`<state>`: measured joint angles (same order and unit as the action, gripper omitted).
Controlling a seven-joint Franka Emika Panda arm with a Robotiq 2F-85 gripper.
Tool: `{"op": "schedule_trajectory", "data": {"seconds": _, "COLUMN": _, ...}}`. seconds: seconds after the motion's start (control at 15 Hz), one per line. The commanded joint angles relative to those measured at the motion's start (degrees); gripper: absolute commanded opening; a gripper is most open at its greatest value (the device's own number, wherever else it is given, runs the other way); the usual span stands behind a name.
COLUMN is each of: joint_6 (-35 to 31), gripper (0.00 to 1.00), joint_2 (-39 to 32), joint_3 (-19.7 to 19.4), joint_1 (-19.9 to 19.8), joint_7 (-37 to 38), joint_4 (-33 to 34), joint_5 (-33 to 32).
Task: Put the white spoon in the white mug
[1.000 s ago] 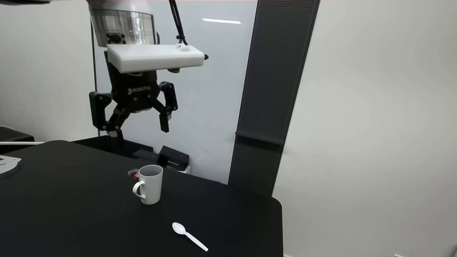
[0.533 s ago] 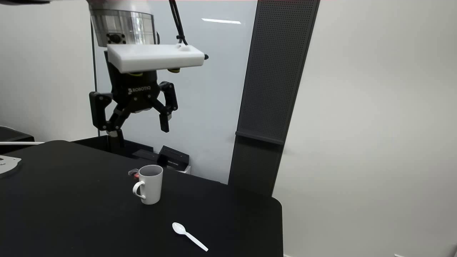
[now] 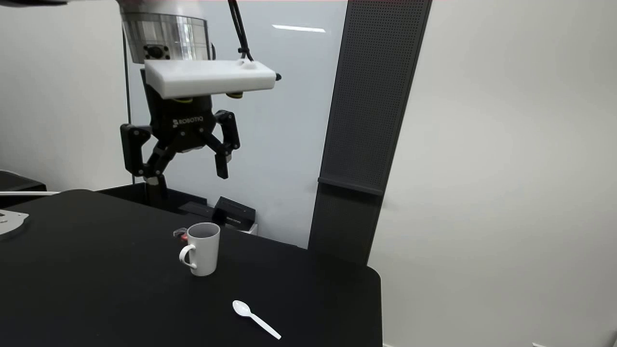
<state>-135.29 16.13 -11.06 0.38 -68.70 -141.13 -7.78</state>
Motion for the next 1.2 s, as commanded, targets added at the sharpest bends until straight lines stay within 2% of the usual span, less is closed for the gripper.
{"op": "schedule_trajectory", "data": {"seconds": 0.0, "joint_6": -0.8, "gripper": 1.00, "joint_2": -0.9, "joint_3": 0.6, "joint_1": -0.8, "joint_7": -0.5, "joint_4": 0.7, "joint_5": 0.4}}
{"op": "schedule_trajectory", "data": {"seconds": 0.2, "joint_6": -2.2, "gripper": 1.00, "joint_2": -3.1, "joint_3": -0.2, "joint_1": -0.6, "joint_7": -2.9, "joint_4": 1.9, "joint_5": 1.5}}
{"op": "schedule_trajectory", "data": {"seconds": 0.53, "joint_6": -5.8, "gripper": 1.00, "joint_2": -7.7, "joint_3": -1.3, "joint_1": -0.6, "joint_7": -11.1, "joint_4": 3.7, "joint_5": 5.9}}
{"op": "schedule_trajectory", "data": {"seconds": 1.13, "joint_6": -9.2, "gripper": 1.00, "joint_2": -17.5, "joint_3": -0.1, "joint_1": -4.6, "joint_7": -17.8, "joint_4": 9.8, "joint_5": 9.2}}
